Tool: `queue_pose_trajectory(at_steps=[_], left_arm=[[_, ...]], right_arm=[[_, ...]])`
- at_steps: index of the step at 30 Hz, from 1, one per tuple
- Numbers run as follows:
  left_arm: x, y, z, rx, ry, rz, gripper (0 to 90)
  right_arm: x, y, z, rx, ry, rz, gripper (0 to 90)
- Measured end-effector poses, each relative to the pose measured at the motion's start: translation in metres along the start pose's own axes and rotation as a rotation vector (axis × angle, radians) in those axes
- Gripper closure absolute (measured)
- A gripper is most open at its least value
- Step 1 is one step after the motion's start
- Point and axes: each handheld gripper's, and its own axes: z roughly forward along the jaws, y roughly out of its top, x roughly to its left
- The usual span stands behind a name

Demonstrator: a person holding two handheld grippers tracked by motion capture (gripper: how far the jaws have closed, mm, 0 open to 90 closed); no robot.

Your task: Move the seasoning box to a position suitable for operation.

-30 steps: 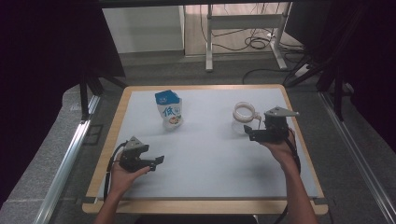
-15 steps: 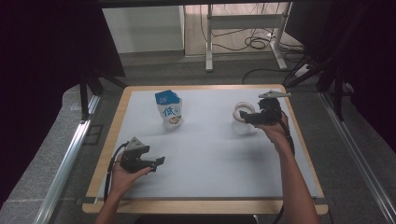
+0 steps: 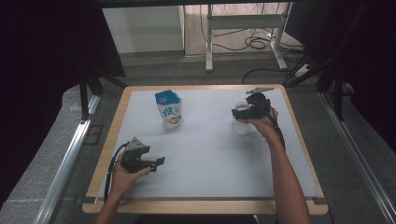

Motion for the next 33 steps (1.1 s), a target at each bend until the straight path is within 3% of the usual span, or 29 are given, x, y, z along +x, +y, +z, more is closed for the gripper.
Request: queue_pose_trajectory(at_steps=[12, 16, 33], left_arm=[[0.002, -0.001, -0.001, -0.006, -0.002, 0.006, 16.7], [0.001, -0.001, -0.001, -0.007, -0.002, 0.008, 16.7], [0.000, -0.001, 0.000, -0.006, 0.011, 0.012, 16.7]], right_arm=[[0.002, -0.007, 0.023, 0.096, -0.002, -0.034, 1.9], [0.001, -0.009, 0.021, 0.079, 0.005, -0.049, 6.5], [-0.001, -0.009, 0.020, 0.085, 0.033, -0.051, 8.9]])
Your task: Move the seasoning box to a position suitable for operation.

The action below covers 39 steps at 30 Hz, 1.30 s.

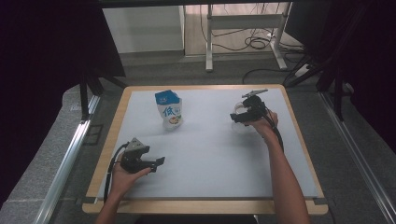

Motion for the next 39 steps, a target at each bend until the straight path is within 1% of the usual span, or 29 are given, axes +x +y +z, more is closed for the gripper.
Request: queue_pose_trajectory(at_steps=[6, 9, 12, 14, 17, 19, 20, 23, 27, 29, 32, 34, 35, 36, 38, 39], left_arm=[[0.001, 0.000, 0.000, 0.000, 0.002, -0.002, 16.7], [0.001, -0.001, 0.001, 0.001, 0.008, 0.000, 16.6], [0.001, -0.001, 0.001, 0.006, 0.013, 0.005, 16.6], [0.001, -0.001, 0.001, 0.006, 0.012, 0.005, 16.6], [0.001, -0.001, 0.001, 0.005, 0.013, 0.001, 16.6], [0.001, -0.001, 0.001, 0.004, 0.013, 0.000, 16.6], [0.001, -0.001, 0.000, 0.005, 0.012, 0.000, 16.6], [0.001, -0.002, 0.000, 0.004, 0.011, -0.003, 16.6], [0.001, -0.002, 0.001, 0.007, 0.008, -0.005, 16.6], [0.001, -0.002, 0.002, 0.008, 0.007, -0.004, 16.6], [0.000, -0.002, 0.001, 0.007, 0.008, -0.005, 16.6], [0.000, -0.002, 0.002, 0.008, 0.007, -0.005, 16.6], [0.000, -0.002, 0.002, 0.008, 0.007, -0.005, 16.6], [0.000, -0.002, 0.002, 0.009, 0.008, -0.006, 16.6], [0.000, -0.002, 0.002, 0.010, 0.008, -0.004, 16.6], [0.000, -0.002, 0.002, 0.010, 0.008, -0.004, 16.6]], right_arm=[[0.002, 0.000, -0.002, -0.005, -0.003, 0.006, 9.4], [0.004, 0.001, -0.007, -0.008, 0.006, -0.009, 9.6], [0.006, 0.001, -0.012, -0.026, 0.014, -0.002, 9.7], [0.007, 0.001, -0.014, -0.028, 0.014, -0.006, 9.8], [0.014, 0.000, -0.021, -0.030, 0.014, -0.022, 9.9], [0.015, -0.001, -0.022, -0.028, 0.014, -0.027, 9.9], [0.018, -0.003, -0.026, -0.029, 0.019, -0.038, 10.0], [0.023, -0.006, -0.032, -0.048, 0.034, -0.048, 10.1], [0.035, -0.010, -0.040, -0.052, 0.052, -0.063, 10.1], [0.041, -0.013, -0.044, -0.050, 0.059, -0.085, 10.1], [0.049, -0.017, -0.050, -0.057, 0.079, -0.085, 10.2], [0.056, -0.020, -0.054, -0.060, 0.086, -0.102, 10.2], [0.056, -0.020, -0.054, -0.060, 0.086, -0.102, 10.2], [0.063, -0.023, -0.056, -0.057, 0.089, -0.115, 10.3], [0.069, -0.025, -0.058, -0.059, 0.099, -0.112, 10.3], [0.069, -0.025, -0.058, -0.059, 0.099, -0.112, 10.3]])
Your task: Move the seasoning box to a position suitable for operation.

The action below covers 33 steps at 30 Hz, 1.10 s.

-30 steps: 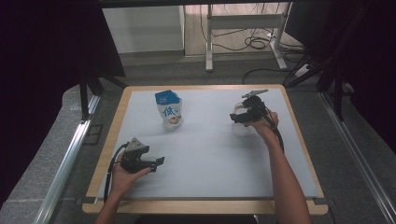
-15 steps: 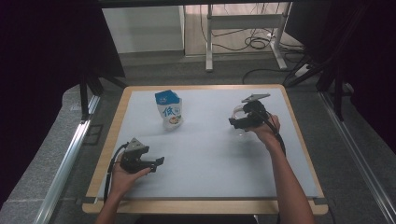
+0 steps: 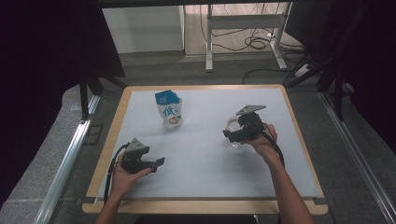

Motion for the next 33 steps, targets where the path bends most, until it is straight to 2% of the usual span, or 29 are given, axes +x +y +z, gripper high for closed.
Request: queue_pose_trajectory(at_steps=[3, 5, 11, 13, 16, 22, 24, 26, 30, 31, 33], left_arm=[[0.000, 0.000, -0.001, -0.002, 0.003, -0.002, 16.6], [0.000, 0.000, -0.001, -0.002, 0.003, -0.002, 16.6], [0.000, 0.000, -0.001, -0.002, 0.004, -0.001, 16.6], [0.000, 0.000, -0.001, 0.000, 0.010, -0.006, 16.4], [0.001, 0.000, -0.002, -0.007, -0.005, -0.016, 16.2], [0.001, 0.000, -0.003, -0.008, -0.011, -0.016, 16.1], [0.001, 0.000, -0.003, -0.009, -0.011, -0.015, 16.1], [-0.001, 0.000, -0.003, -0.007, -0.010, -0.014, 16.0], [-0.001, 0.000, -0.002, -0.003, -0.011, -0.011, 16.0], [-0.001, 0.000, -0.002, -0.003, -0.011, -0.011, 16.0], [-0.001, 0.000, -0.002, -0.004, -0.009, -0.009, 15.9]], right_arm=[[0.008, -0.003, -0.001, 0.013, 0.000, 0.000, 10.3], [0.014, -0.008, -0.002, 0.009, 0.016, 0.004, 10.3], [0.022, -0.016, 0.002, 0.021, 0.036, -0.015, 10.4], [0.023, -0.017, 0.003, 0.026, 0.041, -0.019, 10.4], [0.025, -0.020, 0.007, 0.034, 0.048, -0.025, 10.4], [0.022, -0.023, 0.009, 0.037, 0.068, -0.042, 10.1], [0.021, -0.024, 0.009, 0.023, 0.072, -0.046, 9.5], [0.024, -0.025, 0.008, 0.010, 0.042, -0.056, 5.9], [0.026, -0.016, -0.006, -0.060, 0.041, -0.015, 4.3], [0.026, -0.016, -0.006, -0.060, 0.041, -0.015, 4.3], [0.026, -0.010, -0.019, -0.116, 0.035, 0.010, 5.1]])
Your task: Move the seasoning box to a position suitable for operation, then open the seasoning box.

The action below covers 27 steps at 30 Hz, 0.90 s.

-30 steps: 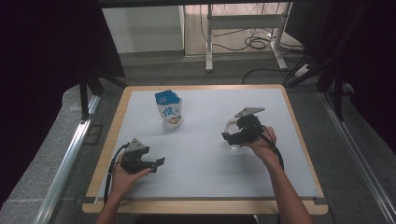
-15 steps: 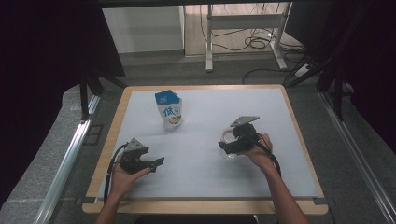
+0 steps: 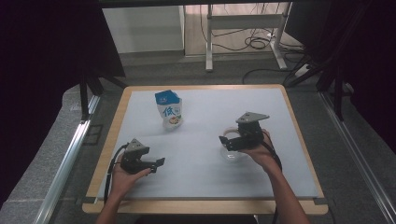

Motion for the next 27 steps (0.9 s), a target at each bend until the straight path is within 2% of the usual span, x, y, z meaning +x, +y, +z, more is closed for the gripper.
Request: queue_pose_trajectory(at_steps=[4, 6, 7, 9, 11, 13, 14, 16, 17, 18, 19, 21, 22, 27], left_arm=[[0.000, 0.000, 0.000, 0.003, 0.008, 0.004, 15.9], [0.000, -0.001, 0.000, 0.008, 0.020, 0.007, 15.9], [0.000, -0.001, 0.000, 0.004, 0.017, 0.002, 16.0], [0.000, -0.001, 0.000, 0.004, 0.016, -0.001, 16.0], [-0.001, -0.001, 0.001, 0.005, 0.012, 0.003, 16.1], [-0.002, -0.001, 0.000, -0.001, 0.009, 0.006, 16.2], [-0.002, -0.001, 0.000, -0.001, 0.009, 0.006, 16.4], [-0.003, -0.001, 0.000, -0.004, 0.007, 0.008, 16.4], [-0.002, -0.001, 0.000, -0.004, 0.009, 0.008, 16.5], [-0.002, -0.001, 0.000, -0.004, 0.009, 0.008, 16.8], [-0.002, -0.002, 0.000, 0.002, 0.009, 0.008, 16.9], [-0.002, -0.003, 0.000, 0.004, 0.013, 0.008, 16.8], [-0.003, -0.004, -0.001, 0.002, 0.016, 0.003, 16.9], [-0.003, -0.007, -0.003, 0.002, 0.022, 0.007, 18.9]], right_arm=[[-0.004, 0.001, -0.018, -0.059, 0.007, 0.075, 10.0], [-0.004, -0.001, -0.022, -0.081, 0.007, 0.090, 11.7], [-0.006, -0.005, -0.030, -0.127, 0.008, 0.119, 16.7], [-0.006, -0.009, -0.038, -0.163, -0.003, 0.136, 21.8], [-0.005, -0.012, -0.045, -0.188, -0.033, 0.141, 29.0], [-0.004, -0.015, -0.054, -0.215, -0.049, 0.128, 37.0], [-0.004, -0.015, -0.054, -0.215, -0.049, 0.128, 37.0], [-0.002, -0.019, -0.063, -0.228, -0.075, 0.108, 49.2], [-0.001, -0.023, -0.070, -0.244, -0.075, 0.100, 58.9], [-0.001, -0.023, -0.070, -0.244, -0.075, 0.100, 58.9], [-0.001, -0.027, -0.073, -0.245, -0.082, 0.093, 67.1], [-0.001, -0.029, -0.073, -0.245, -0.084, 0.087, 70.4], [-0.002, -0.029, -0.073, -0.221, -0.090, 0.077, 78.1], [-0.006, -0.035, -0.070, -0.195, -0.087, 0.062, 88.8]])
